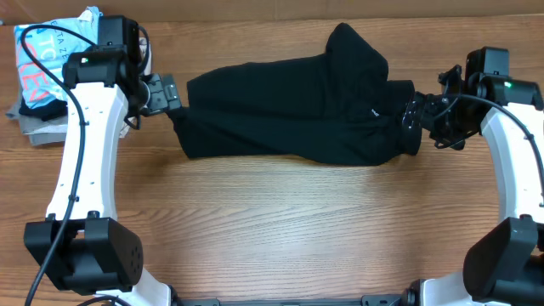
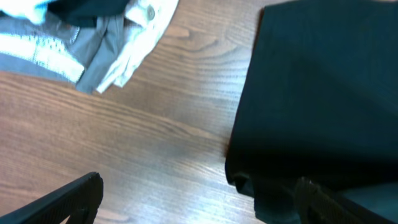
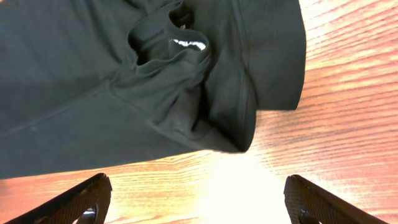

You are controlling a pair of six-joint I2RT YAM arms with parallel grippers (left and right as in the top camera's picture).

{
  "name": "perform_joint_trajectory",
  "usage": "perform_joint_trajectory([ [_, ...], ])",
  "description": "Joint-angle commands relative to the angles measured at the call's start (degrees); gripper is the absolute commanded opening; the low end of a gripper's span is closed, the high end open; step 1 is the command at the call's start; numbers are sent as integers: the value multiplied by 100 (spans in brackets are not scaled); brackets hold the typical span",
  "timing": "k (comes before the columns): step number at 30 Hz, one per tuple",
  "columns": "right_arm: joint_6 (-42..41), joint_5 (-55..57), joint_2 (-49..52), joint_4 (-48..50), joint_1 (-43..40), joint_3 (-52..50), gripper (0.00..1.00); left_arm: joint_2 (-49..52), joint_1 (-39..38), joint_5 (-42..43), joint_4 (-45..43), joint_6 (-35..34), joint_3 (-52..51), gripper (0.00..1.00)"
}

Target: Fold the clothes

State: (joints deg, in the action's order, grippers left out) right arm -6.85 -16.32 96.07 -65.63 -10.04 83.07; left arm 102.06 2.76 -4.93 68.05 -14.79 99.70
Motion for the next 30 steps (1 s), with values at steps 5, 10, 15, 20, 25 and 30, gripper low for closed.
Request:
perform_joint_trajectory([
  [5, -35, -181, 17, 240, 33, -177, 92, 234, -57, 199, -2, 306, -7, 100],
  [10, 133, -284, 20, 402, 306, -177, 92, 590, -197, 199, 79, 304, -11, 100],
  [15, 131, -286, 260, 647, 758, -181, 92, 809, -243, 179, 42, 302, -11, 100],
  [20, 66, -219, 726, 977, 1071, -181, 90, 935, -243, 22, -164, 306, -11, 100],
  [25, 66, -219, 955, 1051, 1073, -181, 90, 1235, -243, -162, -389, 304, -11, 100],
  [30, 94, -365, 981, 1137, 1167, -181, 89, 1698, -243, -164, -525, 304, -11, 100],
])
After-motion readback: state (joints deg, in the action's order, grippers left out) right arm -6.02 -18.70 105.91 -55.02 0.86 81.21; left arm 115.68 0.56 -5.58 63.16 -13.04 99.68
